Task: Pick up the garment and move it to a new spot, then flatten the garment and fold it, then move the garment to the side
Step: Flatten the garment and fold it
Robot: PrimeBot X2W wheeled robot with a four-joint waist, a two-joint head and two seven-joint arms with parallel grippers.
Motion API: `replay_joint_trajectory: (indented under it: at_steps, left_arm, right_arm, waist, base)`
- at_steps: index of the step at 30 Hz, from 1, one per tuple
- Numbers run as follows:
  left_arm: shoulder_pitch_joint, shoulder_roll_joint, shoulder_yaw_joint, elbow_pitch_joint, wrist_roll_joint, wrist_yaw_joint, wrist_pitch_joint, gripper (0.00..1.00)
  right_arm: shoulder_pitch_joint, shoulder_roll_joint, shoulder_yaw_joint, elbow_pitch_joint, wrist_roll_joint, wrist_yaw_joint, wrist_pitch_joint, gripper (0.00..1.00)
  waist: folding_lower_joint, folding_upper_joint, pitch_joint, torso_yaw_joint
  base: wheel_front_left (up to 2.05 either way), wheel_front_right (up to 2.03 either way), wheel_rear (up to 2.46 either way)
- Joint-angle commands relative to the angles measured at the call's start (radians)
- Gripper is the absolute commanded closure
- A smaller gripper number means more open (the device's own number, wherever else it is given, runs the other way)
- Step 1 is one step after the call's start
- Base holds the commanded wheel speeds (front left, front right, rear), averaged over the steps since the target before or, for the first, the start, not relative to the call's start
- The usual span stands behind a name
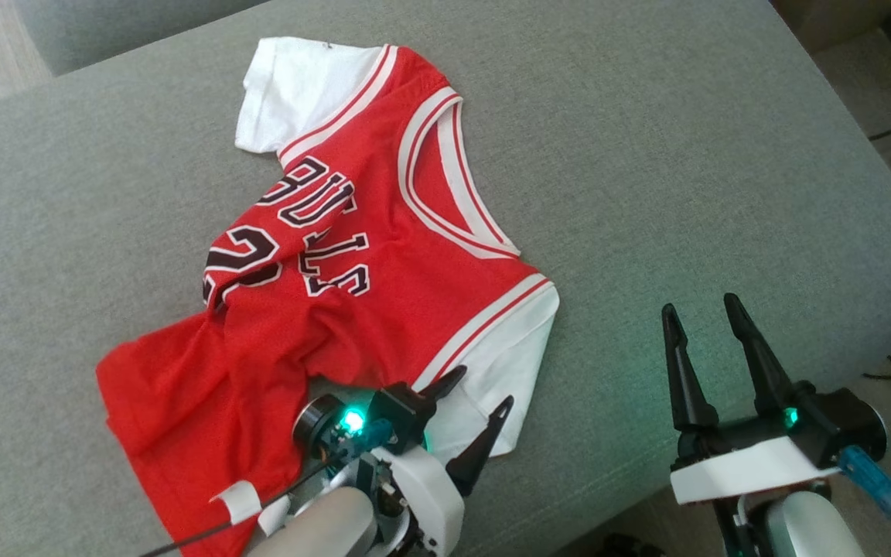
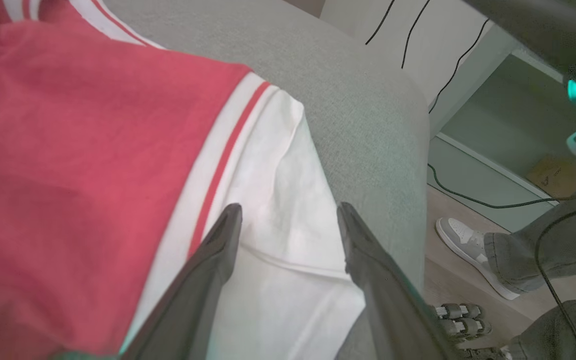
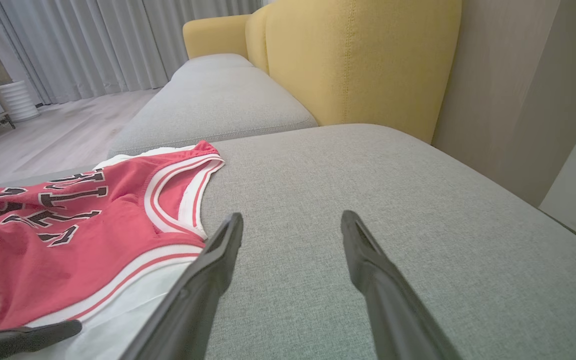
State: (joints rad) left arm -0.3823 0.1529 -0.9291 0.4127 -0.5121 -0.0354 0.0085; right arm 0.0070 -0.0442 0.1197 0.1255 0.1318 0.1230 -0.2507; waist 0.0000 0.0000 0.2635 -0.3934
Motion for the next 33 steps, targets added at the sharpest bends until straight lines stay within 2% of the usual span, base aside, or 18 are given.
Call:
replay_joint_trajectory:
  at_steps: [1, 7, 9, 10, 11, 19, 20, 21, 23, 24, 33]
  left_arm:
    - [-0.021, -0.003, 0.031, -0.014, 0.000, -0.002, -0.005, 0.00]
    - [-0.034, -0.010, 0.021, 0.012, -0.004, -0.015, -0.011, 0.00]
    - [-0.038, -0.012, 0.016, 0.018, -0.002, -0.017, -0.012, 0.15]
    - [-0.041, -0.012, 0.012, 0.021, 0.000, -0.019, -0.011, 0.27]
    - [-0.043, -0.012, 0.009, 0.024, 0.003, -0.019, -0.011, 0.47]
    - [-0.053, -0.015, -0.011, 0.033, 0.012, -0.022, -0.010, 0.62]
    - [-0.053, -0.015, -0.016, 0.035, 0.014, -0.024, -0.008, 0.68]
    - [-0.053, -0.014, -0.020, 0.036, 0.015, -0.026, -0.007, 0.79]
    - [-0.053, -0.016, -0.029, 0.035, 0.014, -0.031, -0.005, 0.91]
    - [-0.053, -0.018, -0.033, 0.033, 0.012, -0.035, -0.004, 1.00]
    - [-0.067, -0.033, -0.091, 0.004, 0.003, -0.069, 0.011, 1.00]
  right_arm:
    - [-0.035, -0.006, 0.023, -0.034, 0.004, 0.008, -0.011, 0.00]
    - [-0.035, -0.006, 0.024, -0.037, 0.007, 0.008, -0.011, 0.00]
    - [-0.037, -0.006, 0.024, -0.037, 0.009, 0.008, -0.011, 0.00]
    - [-0.039, -0.006, 0.024, -0.037, 0.010, 0.008, -0.011, 0.00]
    - [-0.040, -0.006, 0.024, -0.037, 0.011, 0.008, -0.011, 0.00]
    - [-0.043, -0.006, 0.024, -0.035, 0.014, 0.008, -0.011, 0.00]
    - [-0.044, -0.006, 0.025, -0.034, 0.015, 0.008, -0.011, 0.00]
    - [-0.044, -0.006, 0.025, -0.034, 0.015, 0.008, -0.011, 0.00]
    - [-0.046, -0.006, 0.027, -0.032, 0.017, 0.008, -0.011, 0.00]
    - [-0.046, -0.006, 0.027, -0.032, 0.018, 0.008, -0.011, 0.00]
    - [-0.048, -0.006, 0.037, -0.028, 0.028, 0.008, -0.011, 0.00]
  waist:
    - [0.0000, 0.0000, 0.004, -0.004]
    - [0.0000, 0.0000, 0.020, -0.011]
    - [0.0000, 0.0000, 0.024, -0.013]
    - [0.0000, 0.0000, 0.026, -0.014]
    - [0.0000, 0.0000, 0.028, -0.015]
    - [0.0000, 0.0000, 0.034, -0.019]
    - [0.0000, 0.0000, 0.035, -0.020]
    - [0.0000, 0.0000, 0.035, -0.021]
    - [0.0000, 0.0000, 0.034, -0.024]
    - [0.0000, 0.0000, 0.034, -0.025]
    - [0.0000, 0.0000, 0.023, -0.051]
  base:
    - [0.00, 0.00, 0.00]
    - [0.00, 0.00, 0.00]
    - [0.00, 0.00, 0.00]
    - [0.00, 0.00, 0.00]
    - [0.00, 0.00, 0.00]
    - [0.00, 0.00, 0.00]
    - [0.00, 0.00, 0.00]
    - [0.00, 0.00, 0.00]
    - [0.00, 0.00, 0.00]
    - [0.00, 0.00, 0.00]
    - [0.00, 0.00, 0.00]
